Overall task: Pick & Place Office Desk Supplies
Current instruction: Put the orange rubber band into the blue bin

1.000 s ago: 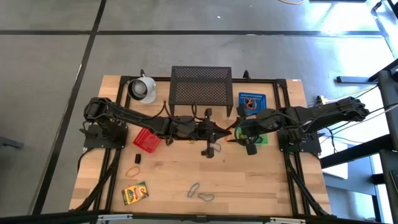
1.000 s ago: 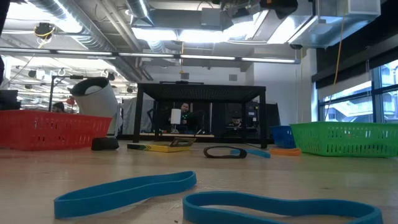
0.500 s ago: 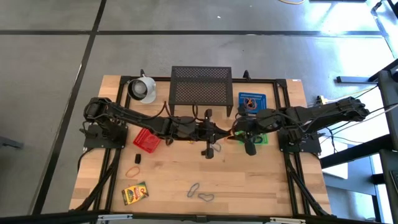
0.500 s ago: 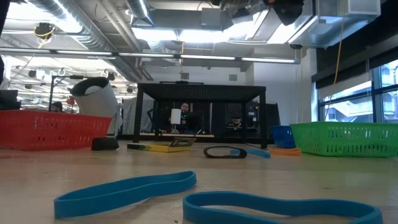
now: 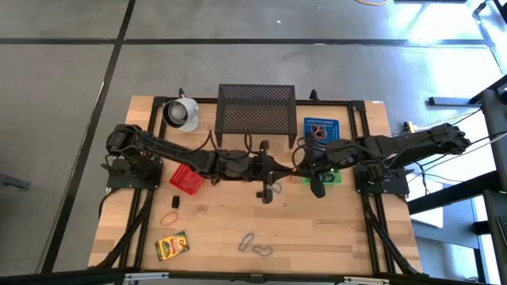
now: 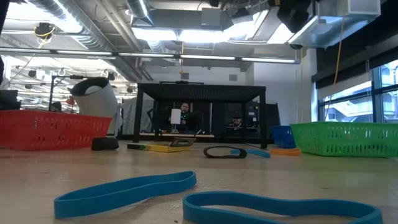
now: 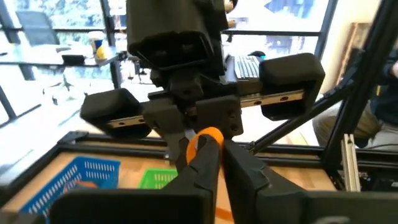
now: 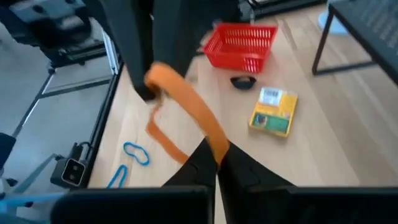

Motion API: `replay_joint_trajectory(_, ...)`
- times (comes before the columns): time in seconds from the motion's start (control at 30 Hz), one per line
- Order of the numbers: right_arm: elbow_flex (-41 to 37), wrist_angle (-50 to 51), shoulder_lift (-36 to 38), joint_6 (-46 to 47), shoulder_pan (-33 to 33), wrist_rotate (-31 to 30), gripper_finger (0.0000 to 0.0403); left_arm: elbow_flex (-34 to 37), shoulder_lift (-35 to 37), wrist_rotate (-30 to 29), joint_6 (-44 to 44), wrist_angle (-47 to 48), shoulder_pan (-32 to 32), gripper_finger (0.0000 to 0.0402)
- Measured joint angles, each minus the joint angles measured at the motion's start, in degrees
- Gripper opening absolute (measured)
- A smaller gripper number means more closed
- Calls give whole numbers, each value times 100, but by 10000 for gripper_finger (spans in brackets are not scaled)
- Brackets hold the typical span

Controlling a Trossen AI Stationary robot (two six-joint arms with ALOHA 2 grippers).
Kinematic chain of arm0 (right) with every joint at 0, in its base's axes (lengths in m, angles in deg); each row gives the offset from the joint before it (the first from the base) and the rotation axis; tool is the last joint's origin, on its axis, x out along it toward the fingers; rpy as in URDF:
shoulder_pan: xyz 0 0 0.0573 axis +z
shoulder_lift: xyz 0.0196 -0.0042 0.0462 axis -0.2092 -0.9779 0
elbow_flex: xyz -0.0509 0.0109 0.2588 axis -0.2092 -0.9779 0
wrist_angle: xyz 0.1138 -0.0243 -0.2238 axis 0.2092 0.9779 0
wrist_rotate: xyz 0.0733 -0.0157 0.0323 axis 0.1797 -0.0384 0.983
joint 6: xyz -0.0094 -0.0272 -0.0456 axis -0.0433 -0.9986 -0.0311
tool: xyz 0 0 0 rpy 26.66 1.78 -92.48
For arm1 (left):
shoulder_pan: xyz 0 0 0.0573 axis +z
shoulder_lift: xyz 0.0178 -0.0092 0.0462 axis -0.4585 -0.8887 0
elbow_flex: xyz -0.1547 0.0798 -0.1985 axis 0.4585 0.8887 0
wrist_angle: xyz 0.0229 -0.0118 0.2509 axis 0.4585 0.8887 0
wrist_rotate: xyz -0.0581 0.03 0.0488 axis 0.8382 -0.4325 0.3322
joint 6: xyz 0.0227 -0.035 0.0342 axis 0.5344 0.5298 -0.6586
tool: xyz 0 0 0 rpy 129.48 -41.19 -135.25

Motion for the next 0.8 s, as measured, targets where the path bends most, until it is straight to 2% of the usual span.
replay_joint_trajectory(0.23, -2, 1014, 45, 364, -170, -140, 2, 0, 0, -387, 622, 446, -22, 116)
replay_joint_trajectory(0.4, -2, 2097, 324, 657, -476, -313, 1, 0, 0, -1055, 759, 768, -46, 175)
replay_joint_trajectory(0.6, -2, 3461, 700, 933, -990, -555, 1, 0, 0, -1585, 855, 788, -83, 193)
replay_joint_trajectory(0.8, -3, 4529, 588, 917, -1860, -1390, 1, 0, 0, -1797, 1094, 788, -94, 190)
